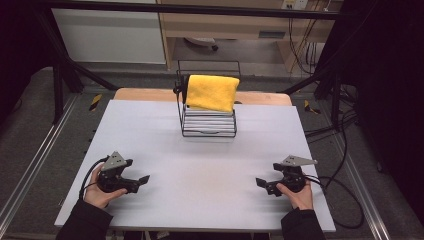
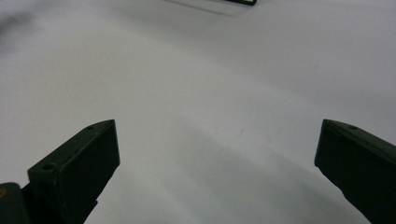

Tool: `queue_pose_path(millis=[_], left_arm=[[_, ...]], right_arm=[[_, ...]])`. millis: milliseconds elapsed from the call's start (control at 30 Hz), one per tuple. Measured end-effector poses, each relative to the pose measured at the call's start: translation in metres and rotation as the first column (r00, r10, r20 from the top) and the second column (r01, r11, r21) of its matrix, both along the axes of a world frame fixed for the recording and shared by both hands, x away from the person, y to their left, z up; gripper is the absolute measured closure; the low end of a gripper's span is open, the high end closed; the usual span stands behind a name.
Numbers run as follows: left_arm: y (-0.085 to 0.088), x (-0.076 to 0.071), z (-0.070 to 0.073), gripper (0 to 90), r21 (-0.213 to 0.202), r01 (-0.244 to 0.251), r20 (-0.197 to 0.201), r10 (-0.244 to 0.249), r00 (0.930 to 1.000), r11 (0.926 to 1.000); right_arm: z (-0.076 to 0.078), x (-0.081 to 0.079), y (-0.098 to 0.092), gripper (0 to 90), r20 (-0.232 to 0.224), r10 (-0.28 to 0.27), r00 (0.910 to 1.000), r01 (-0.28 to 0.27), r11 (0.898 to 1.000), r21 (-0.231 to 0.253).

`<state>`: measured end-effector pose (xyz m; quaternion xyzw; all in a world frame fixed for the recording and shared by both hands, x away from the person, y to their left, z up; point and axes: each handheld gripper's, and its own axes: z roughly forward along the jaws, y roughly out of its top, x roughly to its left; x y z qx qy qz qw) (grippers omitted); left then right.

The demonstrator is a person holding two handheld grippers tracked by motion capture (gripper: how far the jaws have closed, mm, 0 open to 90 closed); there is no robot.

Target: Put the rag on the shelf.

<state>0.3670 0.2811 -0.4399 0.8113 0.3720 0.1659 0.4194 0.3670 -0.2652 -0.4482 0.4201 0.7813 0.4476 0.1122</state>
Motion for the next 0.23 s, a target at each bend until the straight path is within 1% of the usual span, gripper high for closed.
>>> queue_pose_path(millis=[67, 133, 167, 233], left_arm=[[0.0016, -0.0005, -0.0013, 8.2, 0.005, -0.001, 0.002, 0.001, 1.0, 1.0], [0.0029, -0.0011, -0.0032, 7.6, 0.002, -0.004, -0.001, 0.004, 1.0, 1.0], [0.0034, -0.0012, -0.0042, 7.4, 0.007, -0.004, -0.001, 0.004, 1.0, 1.0], [0.0035, -0.0017, -0.006, 7.1, 0.009, -0.005, -0.008, 0.005, 1.0, 0.9999]], right_arm=[[-0.0007, -0.0017, -0.0017, 0.7, 0.002, 0.0, 1.0, 0.0, 1.0, -0.008], [0.0, -0.0026, -0.0025, 0.7, 0.01, 0.004, 0.9999, -0.004, 1.0, 0.002], [0.0003, -0.0032, -0.0023, 0.7, 0.006, 0.002, 1.0, -0.002, 1.0, 0.01], [-0.0001, -0.0037, -0.0018, 0.7, 0.004, 0.005, 1.0, -0.005, 1.0, 0.012]])
